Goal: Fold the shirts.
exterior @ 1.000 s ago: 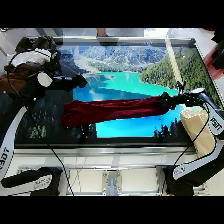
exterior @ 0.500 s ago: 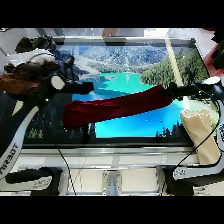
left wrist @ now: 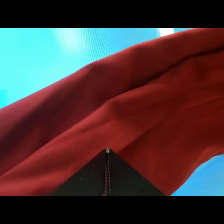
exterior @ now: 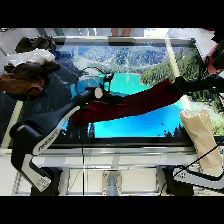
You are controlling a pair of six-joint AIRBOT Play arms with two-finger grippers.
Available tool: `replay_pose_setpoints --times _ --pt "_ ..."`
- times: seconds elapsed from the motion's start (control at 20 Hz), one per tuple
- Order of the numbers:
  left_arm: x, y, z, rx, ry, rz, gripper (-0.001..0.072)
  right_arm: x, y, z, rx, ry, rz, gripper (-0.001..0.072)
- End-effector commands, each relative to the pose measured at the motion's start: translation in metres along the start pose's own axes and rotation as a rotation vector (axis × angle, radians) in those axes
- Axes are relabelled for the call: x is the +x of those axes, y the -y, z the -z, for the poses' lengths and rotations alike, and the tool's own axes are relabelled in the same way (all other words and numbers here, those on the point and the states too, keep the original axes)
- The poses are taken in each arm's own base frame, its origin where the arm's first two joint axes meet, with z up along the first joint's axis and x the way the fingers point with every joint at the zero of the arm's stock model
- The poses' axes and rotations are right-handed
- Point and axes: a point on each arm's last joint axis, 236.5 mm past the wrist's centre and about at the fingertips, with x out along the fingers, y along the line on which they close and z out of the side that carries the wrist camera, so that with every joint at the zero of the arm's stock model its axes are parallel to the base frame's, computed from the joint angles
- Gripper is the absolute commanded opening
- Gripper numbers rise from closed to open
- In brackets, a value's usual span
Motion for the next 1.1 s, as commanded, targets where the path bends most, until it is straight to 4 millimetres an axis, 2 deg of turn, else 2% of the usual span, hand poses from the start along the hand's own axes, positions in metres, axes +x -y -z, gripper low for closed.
replay_pose_setpoints --times 0.0,0.25,0.35,0.45,0.5,0.6,0.65,0.75,0.85,0.9,0.95,1.05 --pt "0.026 0.020 0.003 0.017 -0.035 0.025 0.0008 0.010 -0.028 0.010 -0.054 -0.039 -0.024 0.0035" --pt "0.041 0.007 0.035 0.012 -0.155 0.005 0.0008 0.021 -0.065 0.012 -0.090 -0.038 -0.092 0.0034" --pt "0.038 0.008 0.027 0.011 -0.145 0.010 0.0009 0.018 -0.083 0.009 -0.100 -0.026 -0.135 0.0034" --pt "0.015 0.009 0.002 0.030 -0.130 0.018 0.0010 0.015 -0.109 0.003 -0.144 -0.004 -0.174 0.0034" --pt "-0.005 0.005 -0.017 0.052 -0.102 0.005 0.0010 0.015 -0.124 0.000 -0.168 0.013 -0.187 0.0033" --pt "-0.064 -0.020 -0.064 0.118 -0.013 -0.087 0.0011 0.021 -0.155 -0.005 -0.191 0.051 -0.212 0.0033" --pt "-0.102 -0.041 -0.085 0.157 0.035 -0.169 0.0011 0.027 -0.170 -0.006 -0.204 0.067 -0.226 0.0033" --pt "-0.182 -0.086 -0.115 0.193 0.127 -0.351 0.0011 0.040 -0.196 -0.003 -0.191 0.084 -0.251 0.0033" --pt "-0.253 -0.115 -0.128 0.182 0.204 -0.467 0.0010 0.062 -0.227 0.007 -0.178 0.078 -0.287 0.0032" --pt "-0.286 -0.122 -0.133 0.167 0.250 -0.497 0.0010 0.077 -0.245 0.012 -0.177 0.081 -0.310 0.0033" --pt "-0.313 -0.128 -0.136 0.155 0.291 -0.517 0.0010 0.092 -0.263 0.017 -0.171 0.089 -0.332 0.0033" --pt "-0.353 -0.138 -0.134 0.146 0.327 -0.559 0.0010 0.130 -0.291 0.034 -0.156 0.080 -0.364 0.0032"
